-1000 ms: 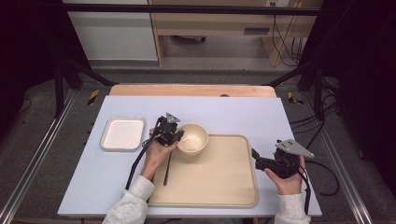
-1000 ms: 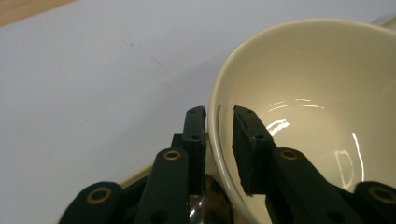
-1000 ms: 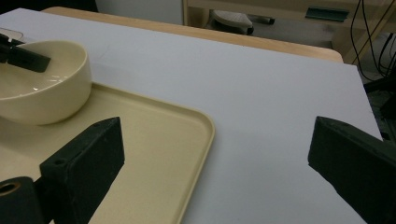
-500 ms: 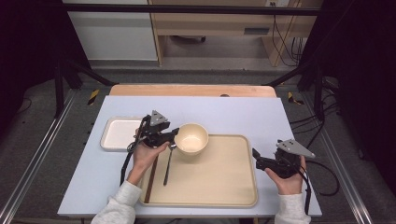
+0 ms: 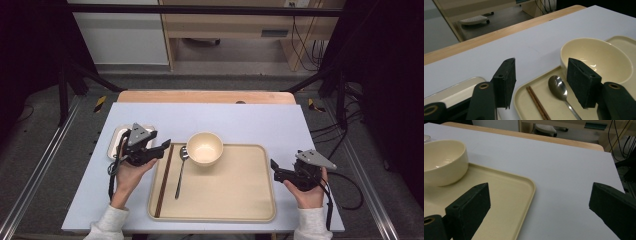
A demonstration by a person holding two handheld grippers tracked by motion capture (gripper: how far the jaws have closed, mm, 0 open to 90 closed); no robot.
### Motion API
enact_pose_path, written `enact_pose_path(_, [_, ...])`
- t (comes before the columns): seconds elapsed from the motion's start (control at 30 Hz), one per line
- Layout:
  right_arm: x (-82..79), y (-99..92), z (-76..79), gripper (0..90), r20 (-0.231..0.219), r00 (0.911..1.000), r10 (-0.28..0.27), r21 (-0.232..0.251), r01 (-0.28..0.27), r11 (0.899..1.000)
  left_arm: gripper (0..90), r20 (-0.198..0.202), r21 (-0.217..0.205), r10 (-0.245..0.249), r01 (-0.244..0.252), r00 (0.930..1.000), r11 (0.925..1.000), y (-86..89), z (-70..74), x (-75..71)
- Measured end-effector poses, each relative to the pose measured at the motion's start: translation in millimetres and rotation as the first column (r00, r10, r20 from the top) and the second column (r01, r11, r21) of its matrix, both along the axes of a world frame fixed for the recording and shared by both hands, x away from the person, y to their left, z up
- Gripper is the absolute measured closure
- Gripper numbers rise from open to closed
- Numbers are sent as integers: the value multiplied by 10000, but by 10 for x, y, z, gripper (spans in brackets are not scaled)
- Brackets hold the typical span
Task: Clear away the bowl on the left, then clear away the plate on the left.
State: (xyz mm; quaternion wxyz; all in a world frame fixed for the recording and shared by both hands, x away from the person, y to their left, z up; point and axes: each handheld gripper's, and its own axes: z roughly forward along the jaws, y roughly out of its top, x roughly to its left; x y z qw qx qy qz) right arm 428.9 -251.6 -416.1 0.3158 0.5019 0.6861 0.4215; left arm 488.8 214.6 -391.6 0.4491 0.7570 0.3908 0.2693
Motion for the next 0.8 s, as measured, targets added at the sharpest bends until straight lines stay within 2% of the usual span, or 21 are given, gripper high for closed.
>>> enact_pose_path(0.4, [-4, -10, -9, 40, 14, 10000, -32, -7, 32, 10000, 333, -147, 33, 757, -757, 9970, 9971, 371, -73, 27])
enact_pose_path(0.47, [-3, -11, -9, 40, 23, 10000, -27, -32, 27, 10000, 332, -119, 142, 946, -945, 9954, 9954, 431, -77, 41])
enact_pose_path(0.67, [3, -8, -6, 40, 31, 10000, -32, 21, 32, 10000, 318, -243, -245, 1360, -1366, 9904, 9903, 672, -43, 123])
enact_pose_path(0.7, [3, -4, -7, 40, 18, 10000, -16, -10, 16, 10000, 315, -196, -344, 1578, -1584, 9873, 9868, 763, -21, 144])
enact_pose_path(0.8, [0, -1, 0, 40, 42, 10000, 5, -6, -5, 10000, 314, -238, -498, 1720, -1730, 9848, 9837, 845, -2, 168])
